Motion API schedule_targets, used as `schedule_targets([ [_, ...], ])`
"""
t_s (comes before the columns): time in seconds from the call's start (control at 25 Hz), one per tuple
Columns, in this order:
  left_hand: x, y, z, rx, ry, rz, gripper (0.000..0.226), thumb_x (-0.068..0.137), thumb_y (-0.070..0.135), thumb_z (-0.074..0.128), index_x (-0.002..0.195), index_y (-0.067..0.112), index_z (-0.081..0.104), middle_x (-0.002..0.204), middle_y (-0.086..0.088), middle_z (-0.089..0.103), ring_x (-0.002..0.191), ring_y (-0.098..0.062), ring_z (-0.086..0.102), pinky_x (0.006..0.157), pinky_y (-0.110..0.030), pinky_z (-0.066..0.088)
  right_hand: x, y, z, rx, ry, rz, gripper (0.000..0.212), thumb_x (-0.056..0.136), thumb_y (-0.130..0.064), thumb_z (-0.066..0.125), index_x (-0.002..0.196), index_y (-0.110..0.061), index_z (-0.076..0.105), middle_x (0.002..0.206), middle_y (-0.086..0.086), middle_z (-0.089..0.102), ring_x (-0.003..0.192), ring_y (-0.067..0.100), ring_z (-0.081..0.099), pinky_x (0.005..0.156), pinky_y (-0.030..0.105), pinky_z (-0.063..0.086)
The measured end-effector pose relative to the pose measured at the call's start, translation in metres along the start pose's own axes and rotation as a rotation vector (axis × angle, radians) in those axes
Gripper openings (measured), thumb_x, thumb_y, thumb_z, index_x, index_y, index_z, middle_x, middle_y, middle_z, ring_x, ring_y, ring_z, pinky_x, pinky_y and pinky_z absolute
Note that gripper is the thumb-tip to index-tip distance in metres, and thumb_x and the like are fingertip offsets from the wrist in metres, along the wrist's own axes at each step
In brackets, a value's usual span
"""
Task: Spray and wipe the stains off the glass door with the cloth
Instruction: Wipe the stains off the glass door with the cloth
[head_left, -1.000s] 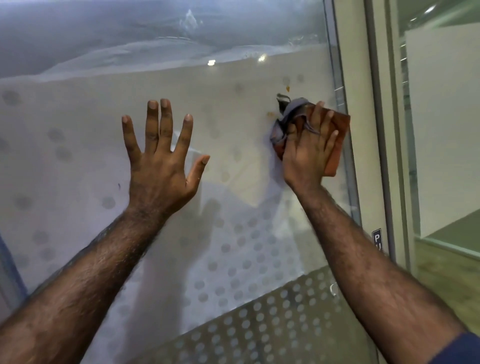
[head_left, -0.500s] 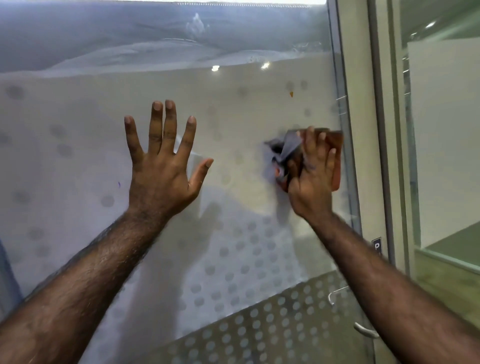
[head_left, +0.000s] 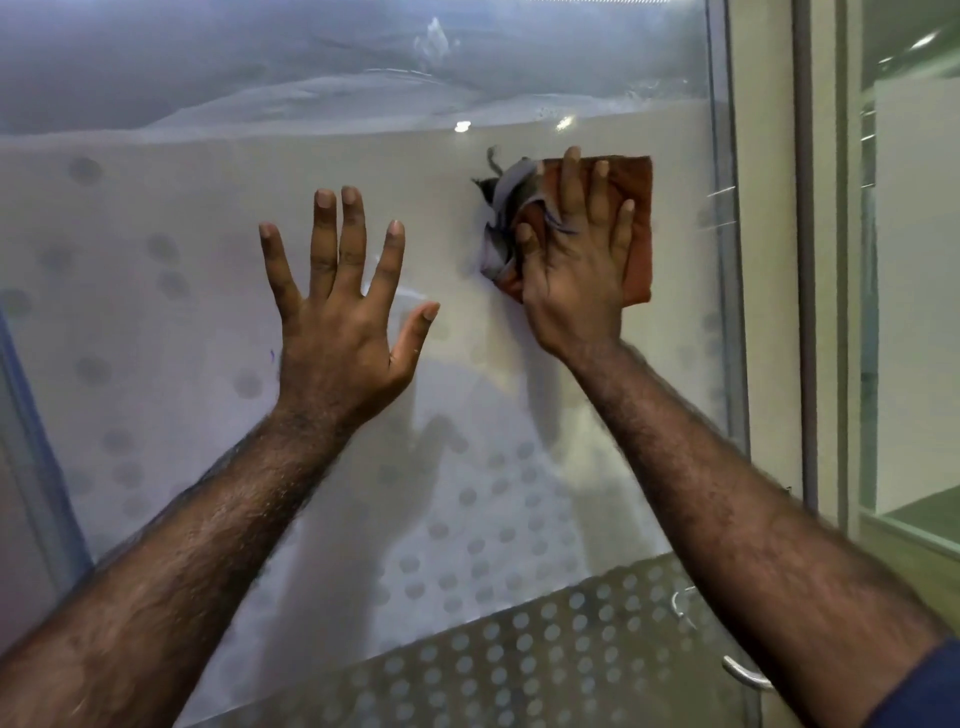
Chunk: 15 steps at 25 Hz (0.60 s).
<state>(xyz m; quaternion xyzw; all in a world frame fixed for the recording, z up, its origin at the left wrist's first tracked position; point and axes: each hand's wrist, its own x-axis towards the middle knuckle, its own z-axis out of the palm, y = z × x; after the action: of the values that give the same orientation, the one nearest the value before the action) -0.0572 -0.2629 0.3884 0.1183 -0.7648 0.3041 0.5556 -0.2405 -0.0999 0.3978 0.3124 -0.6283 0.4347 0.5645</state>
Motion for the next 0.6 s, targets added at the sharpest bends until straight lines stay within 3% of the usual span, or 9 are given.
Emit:
schedule_targets([
  [0.12, -0.013, -0.014, -0.006, 0.028, -0.006, -0.023, 0.08, 0.107, 0.069, 0.022, 0.171, 0.022, 0.016, 0.179, -0.02, -0.002, 0.166, -0.04, -0.004, 0.126, -0.076, 0.0, -0.031, -0.033, 0.007, -0.016, -0.05, -0.126, 0.062, 0.114, -0.046, 0.037, 0.171, -0.021, 0.032, 0.181, 0.008, 0.024, 0.17, 0.034, 0.015, 0.136, 0.062, 0.007],
  [0.28, -0.04, -0.038, -0.012, 0.093, -0.061, -0.038, 0.082, 0.106, 0.07, 0.02, 0.171, 0.021, 0.013, 0.178, -0.021, -0.005, 0.166, -0.04, -0.006, 0.126, -0.078, 0.002, -0.111, -0.062, 0.013, -0.039, -0.167, -0.316, 0.06, 0.114, -0.043, 0.043, 0.171, -0.026, 0.03, 0.181, 0.009, 0.026, 0.169, 0.036, 0.016, 0.133, 0.068, 0.011],
  [0.44, -0.068, -0.054, -0.019, 0.13, -0.091, -0.018, 0.084, 0.107, 0.072, 0.021, 0.172, 0.019, 0.01, 0.178, -0.022, -0.004, 0.166, -0.04, -0.005, 0.126, -0.077, 0.002, -0.188, -0.043, 0.004, -0.103, -0.286, -0.476, 0.061, 0.113, -0.042, 0.042, 0.171, -0.025, 0.033, 0.181, 0.009, 0.023, 0.169, 0.036, 0.015, 0.133, 0.069, 0.011],
  [0.52, -0.081, -0.066, -0.024, 0.138, -0.096, -0.026, 0.085, 0.106, 0.072, 0.023, 0.172, 0.019, 0.01, 0.178, -0.022, -0.004, 0.166, -0.04, -0.005, 0.126, -0.076, 0.002, -0.193, -0.025, 0.0, -0.102, -0.248, -0.406, 0.062, 0.111, -0.038, 0.042, 0.171, -0.024, 0.034, 0.181, 0.009, 0.023, 0.169, 0.035, 0.016, 0.131, 0.071, 0.016],
  [0.6, -0.092, -0.079, -0.027, 0.146, -0.095, -0.043, 0.086, 0.106, 0.072, 0.025, 0.172, 0.019, 0.009, 0.178, -0.022, -0.004, 0.166, -0.041, -0.004, 0.126, -0.076, 0.001, -0.177, -0.02, 0.002, -0.088, -0.169, -0.204, 0.065, 0.108, -0.032, 0.046, 0.171, -0.023, 0.033, 0.18, 0.011, 0.024, 0.169, 0.037, 0.016, 0.132, 0.071, 0.015],
])
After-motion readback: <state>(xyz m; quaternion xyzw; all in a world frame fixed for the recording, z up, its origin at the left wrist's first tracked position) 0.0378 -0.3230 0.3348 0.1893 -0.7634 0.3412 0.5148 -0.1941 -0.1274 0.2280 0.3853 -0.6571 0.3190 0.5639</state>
